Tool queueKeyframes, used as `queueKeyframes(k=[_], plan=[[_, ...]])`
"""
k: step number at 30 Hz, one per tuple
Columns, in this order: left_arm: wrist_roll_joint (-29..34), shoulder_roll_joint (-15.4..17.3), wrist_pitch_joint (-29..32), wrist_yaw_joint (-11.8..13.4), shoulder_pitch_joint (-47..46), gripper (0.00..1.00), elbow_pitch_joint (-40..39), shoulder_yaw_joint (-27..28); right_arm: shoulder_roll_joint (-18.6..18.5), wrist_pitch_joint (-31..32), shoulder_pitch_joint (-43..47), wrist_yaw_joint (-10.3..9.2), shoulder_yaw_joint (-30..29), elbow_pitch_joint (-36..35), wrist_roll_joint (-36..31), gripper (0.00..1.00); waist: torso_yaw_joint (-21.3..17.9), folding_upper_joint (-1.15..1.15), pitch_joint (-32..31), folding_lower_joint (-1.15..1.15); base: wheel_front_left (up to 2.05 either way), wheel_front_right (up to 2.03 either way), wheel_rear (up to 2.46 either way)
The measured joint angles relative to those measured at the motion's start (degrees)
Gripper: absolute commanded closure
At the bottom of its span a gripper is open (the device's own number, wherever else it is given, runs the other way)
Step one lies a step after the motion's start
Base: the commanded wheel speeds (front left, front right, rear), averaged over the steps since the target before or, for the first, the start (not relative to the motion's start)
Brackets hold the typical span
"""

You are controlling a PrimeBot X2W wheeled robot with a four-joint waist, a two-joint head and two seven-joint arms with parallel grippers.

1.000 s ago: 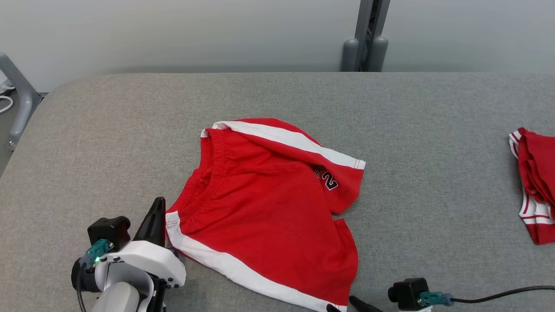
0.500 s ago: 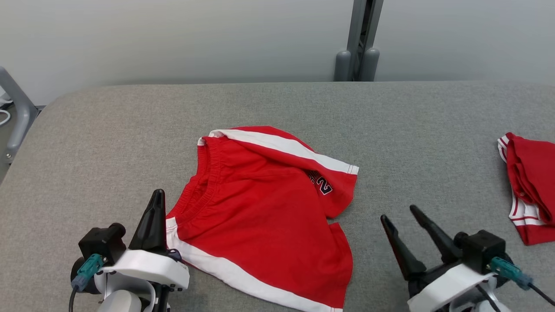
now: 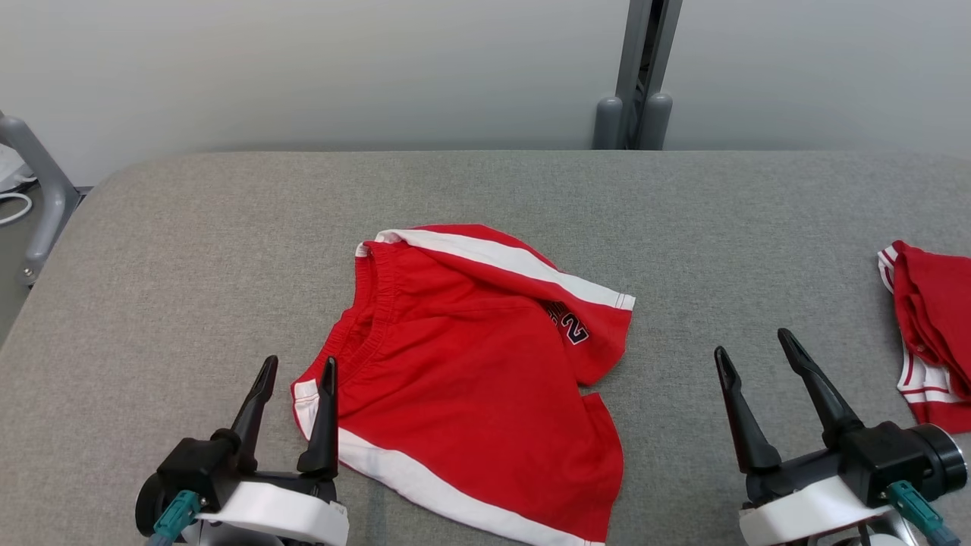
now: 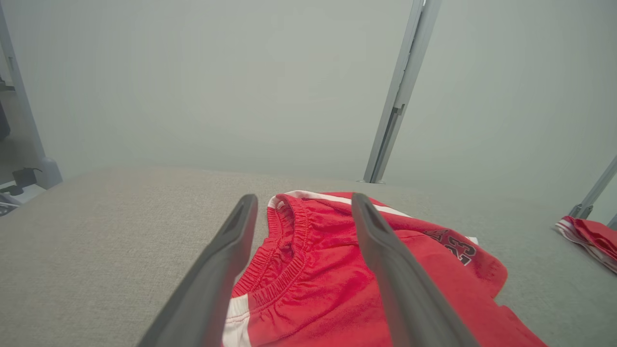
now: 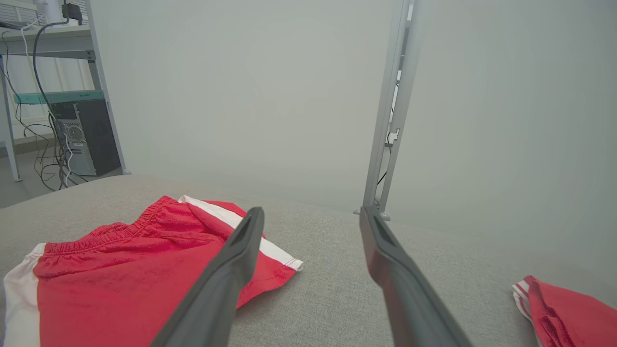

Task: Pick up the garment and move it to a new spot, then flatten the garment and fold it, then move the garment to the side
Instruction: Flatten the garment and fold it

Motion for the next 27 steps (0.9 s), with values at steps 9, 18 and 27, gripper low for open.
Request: queueKeyframes(k=[9,18,27], plan=[[2.19,-1.25,-0.01,-1.63,0.53,0.00,1.16,1.96,1.45,-0.16,0.17,0.00,-1.70,-0.18,-2.26,0.00,0.00,0.00,0.04,0.00,0.00,0.00,0.00],[3.52,-1.48,-0.07,-0.22,0.15,0.00,8.18,2.37,1.80,-0.23,0.10,0.00,-0.34,0.12,-2.24,0.00,-1.25,0.00,0.50,0.00,0.00,0.00,0.00],[2.19,-0.87,2.85,2.78,-6.55,0.00,19.17,4.74,1.87,-0.23,-0.43,0.00,1.55,1.32,-1.62,0.00,-3.34,0.00,3.11,0.00,0.00,0.00,0.00]])
